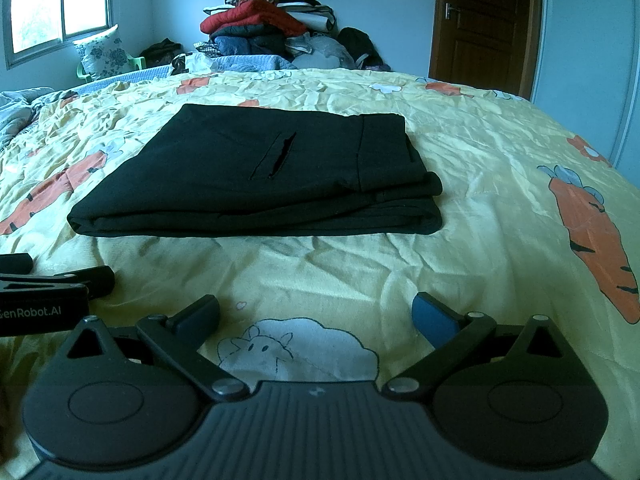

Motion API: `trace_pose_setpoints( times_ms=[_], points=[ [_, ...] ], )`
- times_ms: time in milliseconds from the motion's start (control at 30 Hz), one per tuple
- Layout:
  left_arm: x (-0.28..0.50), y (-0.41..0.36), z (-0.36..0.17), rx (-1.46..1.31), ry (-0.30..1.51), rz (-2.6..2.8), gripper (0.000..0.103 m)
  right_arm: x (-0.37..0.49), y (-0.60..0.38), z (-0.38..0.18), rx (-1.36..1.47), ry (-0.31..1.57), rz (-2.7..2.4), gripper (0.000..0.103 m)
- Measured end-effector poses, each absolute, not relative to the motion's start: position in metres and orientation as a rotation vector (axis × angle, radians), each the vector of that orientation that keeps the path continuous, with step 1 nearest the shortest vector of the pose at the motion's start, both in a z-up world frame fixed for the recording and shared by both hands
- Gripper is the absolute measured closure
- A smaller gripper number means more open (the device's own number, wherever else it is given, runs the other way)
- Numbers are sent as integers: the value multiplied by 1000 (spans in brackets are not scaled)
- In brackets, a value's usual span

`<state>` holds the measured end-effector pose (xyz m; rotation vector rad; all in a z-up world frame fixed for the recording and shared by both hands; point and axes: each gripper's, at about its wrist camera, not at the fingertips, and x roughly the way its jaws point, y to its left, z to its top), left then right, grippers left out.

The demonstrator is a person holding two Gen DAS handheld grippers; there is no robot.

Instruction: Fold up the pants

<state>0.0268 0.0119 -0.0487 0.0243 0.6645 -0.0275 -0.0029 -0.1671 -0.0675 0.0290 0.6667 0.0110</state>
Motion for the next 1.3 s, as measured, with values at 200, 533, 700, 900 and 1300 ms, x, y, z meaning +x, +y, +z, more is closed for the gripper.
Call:
trace_pose_setpoints(
  times_ms=[200,533,700,900,1300],
  points=[
    [27,12,-49,24,664,-27,0,-3,-167,-67,29,667,11,0],
    [27,13,-49,17,663,-22,0,-3,-167,-67,29,667,11,0],
    [27,16,-49,13,662,-18,0,-3,-167,-67,29,667,11,0],
    [27,16,-49,14,663,-17,0,-3,-167,-67,29,667,11,0],
    [27,16,-49,13,662,-16,0,-3,-167,-67,28,667,11,0]
  ],
)
